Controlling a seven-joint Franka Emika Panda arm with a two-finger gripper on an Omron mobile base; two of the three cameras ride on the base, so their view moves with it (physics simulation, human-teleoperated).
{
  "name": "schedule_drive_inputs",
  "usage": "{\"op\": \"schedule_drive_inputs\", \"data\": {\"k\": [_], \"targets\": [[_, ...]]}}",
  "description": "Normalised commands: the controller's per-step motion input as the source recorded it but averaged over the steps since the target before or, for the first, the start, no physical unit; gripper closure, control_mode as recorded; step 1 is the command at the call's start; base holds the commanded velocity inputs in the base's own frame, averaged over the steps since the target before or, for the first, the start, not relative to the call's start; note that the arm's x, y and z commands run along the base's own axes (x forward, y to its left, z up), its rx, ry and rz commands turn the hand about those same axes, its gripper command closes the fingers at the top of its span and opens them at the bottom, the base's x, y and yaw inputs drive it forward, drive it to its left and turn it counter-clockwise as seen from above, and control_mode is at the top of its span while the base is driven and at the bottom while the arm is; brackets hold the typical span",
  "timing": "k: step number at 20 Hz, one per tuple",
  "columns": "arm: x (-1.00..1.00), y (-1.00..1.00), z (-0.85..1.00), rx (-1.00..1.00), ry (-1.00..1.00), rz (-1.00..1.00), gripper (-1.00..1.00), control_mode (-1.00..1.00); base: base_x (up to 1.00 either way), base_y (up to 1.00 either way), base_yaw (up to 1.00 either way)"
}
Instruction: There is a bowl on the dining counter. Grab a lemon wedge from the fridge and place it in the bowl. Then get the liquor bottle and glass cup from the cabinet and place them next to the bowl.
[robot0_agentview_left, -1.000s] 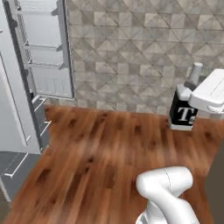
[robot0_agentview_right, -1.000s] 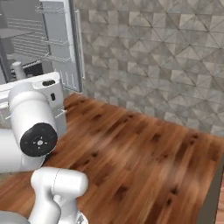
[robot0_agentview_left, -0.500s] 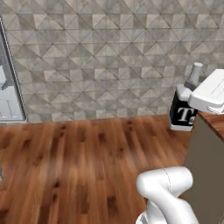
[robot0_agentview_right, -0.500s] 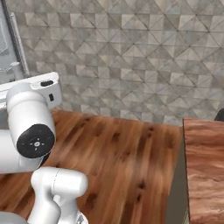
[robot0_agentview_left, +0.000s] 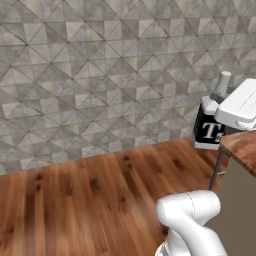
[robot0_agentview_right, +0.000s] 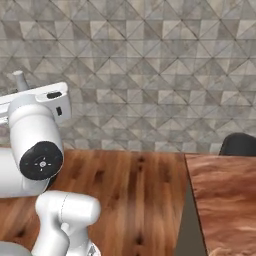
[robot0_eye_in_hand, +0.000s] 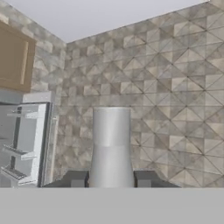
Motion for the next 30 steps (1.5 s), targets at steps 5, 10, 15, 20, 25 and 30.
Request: {"op": "schedule_drive_inputs", "data": {"k": [5,10,15,20,25,30], "targets": [[0.0,0.0,0.0,0.0,0.0,0.0,1.0,1.0,1.0,0.0,-0.35],[0.0,0.0,0.0,0.0,0.0,0.0,1.0,1.0,1.0,0.01,-0.37],[0.0,0.0,0.0,0.0,0.0,0.0,1.0,1.0,1.0,0.06,-0.41],[0.0,0.0,0.0,0.0,0.0,0.0,1.0,1.0,0.9,0.09,-0.46],[0.0,0.0,0.0,0.0,0.0,0.0,1.0,1.0,0.84,0.1,-0.49],[0.0,0.0,0.0,0.0,0.0,0.0,1.0,1.0,0.8,0.14,-0.52]]}}
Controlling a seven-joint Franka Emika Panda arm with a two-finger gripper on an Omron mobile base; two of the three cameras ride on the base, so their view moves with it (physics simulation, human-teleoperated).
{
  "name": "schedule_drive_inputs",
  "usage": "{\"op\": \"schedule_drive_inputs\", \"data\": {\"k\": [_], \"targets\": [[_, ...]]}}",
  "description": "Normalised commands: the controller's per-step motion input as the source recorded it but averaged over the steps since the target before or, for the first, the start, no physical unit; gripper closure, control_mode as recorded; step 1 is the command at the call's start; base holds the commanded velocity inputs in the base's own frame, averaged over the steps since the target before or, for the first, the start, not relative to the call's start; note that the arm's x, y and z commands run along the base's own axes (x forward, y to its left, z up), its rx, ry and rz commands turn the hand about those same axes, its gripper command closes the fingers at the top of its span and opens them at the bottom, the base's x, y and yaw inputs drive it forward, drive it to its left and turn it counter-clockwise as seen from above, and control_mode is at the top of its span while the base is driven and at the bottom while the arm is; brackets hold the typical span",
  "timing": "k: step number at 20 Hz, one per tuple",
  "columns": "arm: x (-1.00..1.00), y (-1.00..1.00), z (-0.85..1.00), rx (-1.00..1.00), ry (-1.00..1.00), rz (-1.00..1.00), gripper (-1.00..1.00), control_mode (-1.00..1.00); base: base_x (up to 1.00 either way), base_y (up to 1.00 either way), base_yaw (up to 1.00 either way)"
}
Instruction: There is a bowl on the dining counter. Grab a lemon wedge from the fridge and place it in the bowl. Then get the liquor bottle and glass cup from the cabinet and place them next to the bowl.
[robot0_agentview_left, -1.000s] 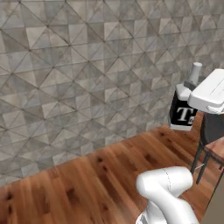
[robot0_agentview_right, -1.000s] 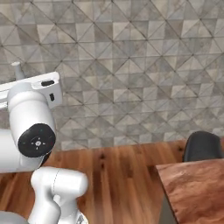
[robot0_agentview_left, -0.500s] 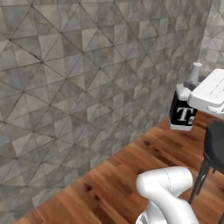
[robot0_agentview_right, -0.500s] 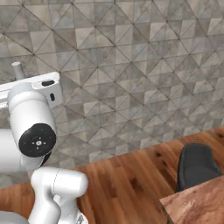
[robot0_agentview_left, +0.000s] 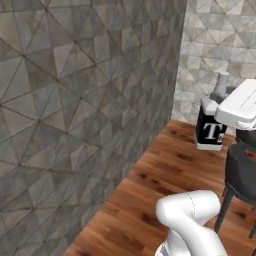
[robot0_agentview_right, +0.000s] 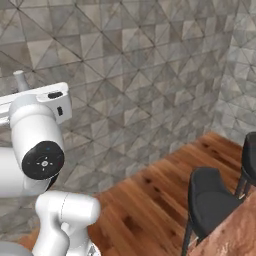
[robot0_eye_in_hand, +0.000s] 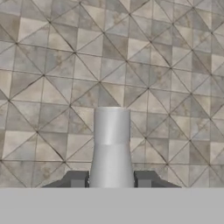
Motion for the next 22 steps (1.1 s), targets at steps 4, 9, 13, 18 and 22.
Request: {"op": "schedule_drive_inputs", "data": {"k": [4,9,13,18,22], "targets": [[0.0,0.0,0.0,0.0,0.0,0.0,1.0,1.0,0.75,0.2,-0.55],[0.0,0.0,0.0,0.0,0.0,0.0,1.0,1.0,0.72,0.27,-0.57],[0.0,0.0,0.0,0.0,0.0,0.0,1.0,1.0,0.75,0.38,-0.6],[0.0,0.0,0.0,0.0,0.0,0.0,1.0,1.0,0.72,0.41,-0.61],[0.0,0.0,0.0,0.0,0.0,0.0,1.0,1.0,0.64,0.46,-0.61]]}}
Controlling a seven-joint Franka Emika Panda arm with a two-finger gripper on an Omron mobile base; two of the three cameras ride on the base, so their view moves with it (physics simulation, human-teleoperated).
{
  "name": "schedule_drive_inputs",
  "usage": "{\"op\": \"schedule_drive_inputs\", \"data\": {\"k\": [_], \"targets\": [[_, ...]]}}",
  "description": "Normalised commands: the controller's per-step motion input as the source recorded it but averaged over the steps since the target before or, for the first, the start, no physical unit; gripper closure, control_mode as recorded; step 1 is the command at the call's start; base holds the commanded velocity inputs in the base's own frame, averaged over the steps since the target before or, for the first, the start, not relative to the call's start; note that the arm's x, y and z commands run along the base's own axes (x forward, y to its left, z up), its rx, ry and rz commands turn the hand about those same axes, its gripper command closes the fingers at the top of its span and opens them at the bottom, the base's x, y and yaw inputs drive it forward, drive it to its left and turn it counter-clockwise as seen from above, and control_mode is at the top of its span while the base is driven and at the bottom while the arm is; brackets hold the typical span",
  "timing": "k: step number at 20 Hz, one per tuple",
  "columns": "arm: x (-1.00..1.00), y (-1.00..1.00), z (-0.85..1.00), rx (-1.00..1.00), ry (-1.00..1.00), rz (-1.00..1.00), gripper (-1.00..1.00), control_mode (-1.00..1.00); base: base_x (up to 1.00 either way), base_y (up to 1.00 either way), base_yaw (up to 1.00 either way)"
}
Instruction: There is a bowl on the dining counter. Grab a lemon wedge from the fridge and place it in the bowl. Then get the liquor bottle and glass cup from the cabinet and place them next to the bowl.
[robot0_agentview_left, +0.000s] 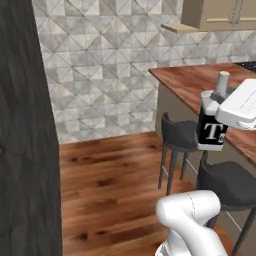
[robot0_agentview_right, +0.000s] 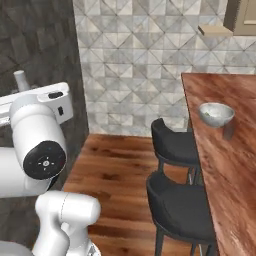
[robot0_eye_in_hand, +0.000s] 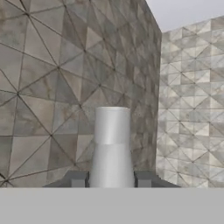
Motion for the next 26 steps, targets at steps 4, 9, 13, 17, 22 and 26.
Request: {"op": "schedule_drive_inputs", "data": {"k": [4,9,13,17,22,26], "targets": [[0.0,0.0,0.0,0.0,0.0,0.0,1.0,1.0,0.59,0.54,-0.62],[0.0,0.0,0.0,0.0,0.0,0.0,1.0,1.0,0.44,0.69,-0.61],[0.0,0.0,0.0,0.0,0.0,0.0,1.0,1.0,0.13,0.84,-0.58],[0.0,0.0,0.0,0.0,0.0,0.0,1.0,1.0,0.14,0.89,-0.57],[0.0,0.0,0.0,0.0,0.0,0.0,1.0,1.0,0.27,0.96,-0.58],[0.0,0.0,0.0,0.0,0.0,0.0,1.0,1.0,0.34,1.0,-0.57]]}}
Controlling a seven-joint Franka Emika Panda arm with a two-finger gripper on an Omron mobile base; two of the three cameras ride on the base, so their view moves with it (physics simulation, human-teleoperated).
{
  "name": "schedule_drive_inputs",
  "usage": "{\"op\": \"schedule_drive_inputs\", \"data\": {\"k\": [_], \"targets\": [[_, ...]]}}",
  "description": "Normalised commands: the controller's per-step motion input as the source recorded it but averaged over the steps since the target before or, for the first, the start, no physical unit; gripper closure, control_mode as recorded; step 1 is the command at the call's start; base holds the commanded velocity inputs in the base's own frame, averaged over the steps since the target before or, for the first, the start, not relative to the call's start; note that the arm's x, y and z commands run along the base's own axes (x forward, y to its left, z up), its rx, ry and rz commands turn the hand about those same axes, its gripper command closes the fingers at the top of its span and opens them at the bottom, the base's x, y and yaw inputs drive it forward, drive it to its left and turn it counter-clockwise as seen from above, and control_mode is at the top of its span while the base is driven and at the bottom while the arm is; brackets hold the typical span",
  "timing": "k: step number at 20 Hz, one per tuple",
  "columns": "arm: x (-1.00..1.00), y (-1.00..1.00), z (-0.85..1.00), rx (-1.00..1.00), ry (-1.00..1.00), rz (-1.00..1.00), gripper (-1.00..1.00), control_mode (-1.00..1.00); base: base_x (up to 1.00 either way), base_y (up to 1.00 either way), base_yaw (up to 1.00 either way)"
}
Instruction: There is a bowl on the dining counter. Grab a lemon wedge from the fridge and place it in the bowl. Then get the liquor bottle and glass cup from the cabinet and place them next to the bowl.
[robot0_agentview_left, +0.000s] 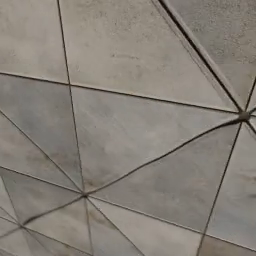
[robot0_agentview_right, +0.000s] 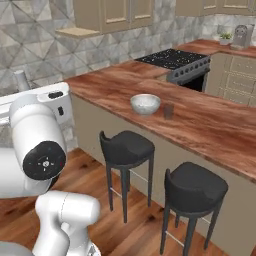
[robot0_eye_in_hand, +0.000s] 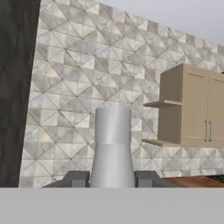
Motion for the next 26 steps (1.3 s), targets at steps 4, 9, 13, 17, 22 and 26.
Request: {"op": "schedule_drive_inputs", "data": {"k": [4,9,13,17,22,26], "targets": [[0.0,0.0,0.0,0.0,0.0,0.0,1.0,1.0,0.35,1.0,-0.55],[0.0,0.0,0.0,0.0,0.0,0.0,1.0,1.0,0.17,1.0,-0.49],[0.0,0.0,0.0,0.0,0.0,0.0,1.0,1.0,0.15,1.0,-0.41],[0.0,0.0,0.0,0.0,0.0,0.0,1.0,1.0,0.33,1.0,-0.36],[0.0,0.0,0.0,0.0,0.0,0.0,1.0,1.0,0.45,1.0,-0.33],[0.0,0.0,0.0,0.0,0.0,0.0,1.0,1.0,0.71,0.79,-0.26]]}}
